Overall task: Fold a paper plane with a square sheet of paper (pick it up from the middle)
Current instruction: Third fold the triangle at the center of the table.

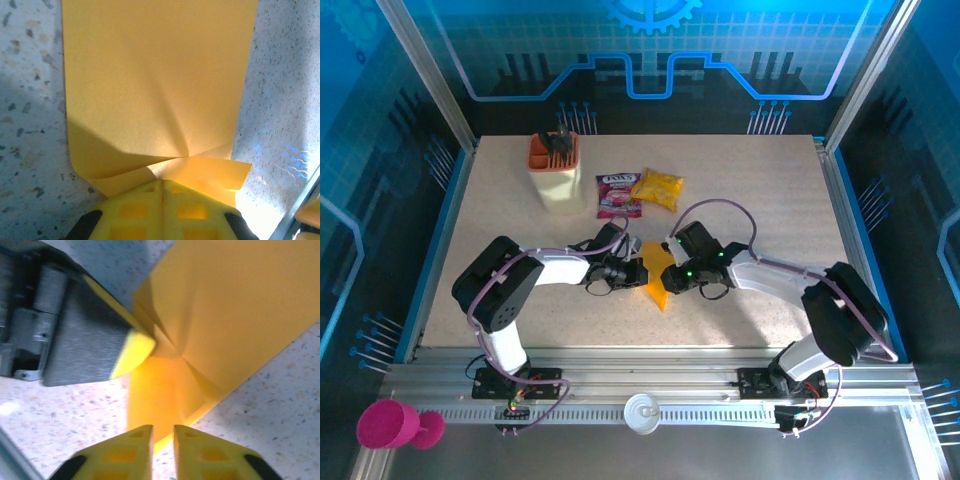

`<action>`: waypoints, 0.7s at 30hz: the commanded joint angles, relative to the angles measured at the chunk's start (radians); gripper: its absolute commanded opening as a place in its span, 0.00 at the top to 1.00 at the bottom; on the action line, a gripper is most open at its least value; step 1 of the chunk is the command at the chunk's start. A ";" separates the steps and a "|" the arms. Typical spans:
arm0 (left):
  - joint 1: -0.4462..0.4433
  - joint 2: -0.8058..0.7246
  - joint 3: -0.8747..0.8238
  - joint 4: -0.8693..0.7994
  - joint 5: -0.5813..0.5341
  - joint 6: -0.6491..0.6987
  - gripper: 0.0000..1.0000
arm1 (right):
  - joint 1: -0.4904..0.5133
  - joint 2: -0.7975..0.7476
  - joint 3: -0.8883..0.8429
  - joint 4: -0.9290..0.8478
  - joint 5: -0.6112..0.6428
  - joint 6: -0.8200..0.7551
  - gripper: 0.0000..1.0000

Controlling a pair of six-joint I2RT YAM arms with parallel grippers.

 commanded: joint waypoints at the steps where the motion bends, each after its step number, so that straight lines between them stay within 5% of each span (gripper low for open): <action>1: -0.004 0.012 -0.024 -0.040 -0.043 -0.009 1.00 | 0.026 -0.019 -0.049 0.031 -0.065 0.074 0.88; 11: -0.006 0.014 -0.018 -0.052 -0.045 -0.012 1.00 | 0.144 0.057 -0.016 0.122 -0.069 0.150 0.96; 21: -0.007 0.015 -0.019 -0.058 -0.048 -0.013 1.00 | 0.133 0.155 -0.013 0.162 -0.051 0.153 1.00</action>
